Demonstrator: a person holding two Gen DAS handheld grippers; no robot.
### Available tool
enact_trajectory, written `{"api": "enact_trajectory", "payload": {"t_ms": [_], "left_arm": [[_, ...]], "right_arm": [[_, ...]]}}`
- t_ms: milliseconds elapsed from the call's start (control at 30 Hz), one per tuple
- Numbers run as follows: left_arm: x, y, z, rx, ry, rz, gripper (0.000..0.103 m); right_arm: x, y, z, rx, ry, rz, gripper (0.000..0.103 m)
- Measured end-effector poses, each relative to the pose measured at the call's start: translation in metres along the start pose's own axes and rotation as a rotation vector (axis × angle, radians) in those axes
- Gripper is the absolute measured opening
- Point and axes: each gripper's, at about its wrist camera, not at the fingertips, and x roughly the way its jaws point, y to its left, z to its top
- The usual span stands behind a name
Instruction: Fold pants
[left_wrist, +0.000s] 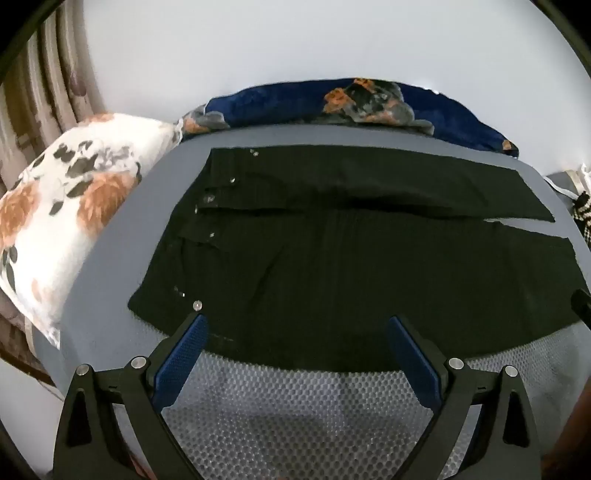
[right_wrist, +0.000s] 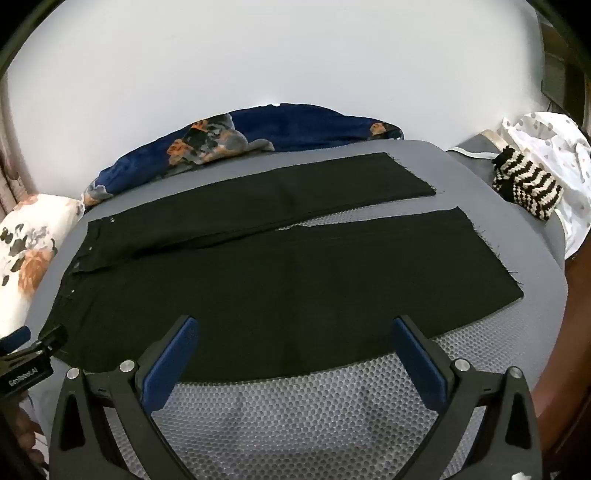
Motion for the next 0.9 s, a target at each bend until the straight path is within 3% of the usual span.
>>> {"api": "enact_trajectory", "payload": {"t_ms": [133,300,433,900], "left_arm": [[-0.004,-0.003,-0.001,0.009,-0.008,0.007,0.097],[0.018,0.011,-0.024,-0.047,0.055,-0.036,0.097],[0.026,0.014,-0.018,-0.059,0.104,-0.025,0.097],[0.027,0.014,-0.018,-0.044,0.107,-0.011,0.097]], "right_arm": [[-0.003,0.001,0.001,0.009,-0.011,-0.003,0.103],[-0.001,0.002,0.001,0.003,0.011,0.003,0.103],[0.006,0.0,-0.003,0.015,0.021,0.012,0.103],[0.01,0.004,-0.004,0.001,0.026,0.004,0.103]]}}
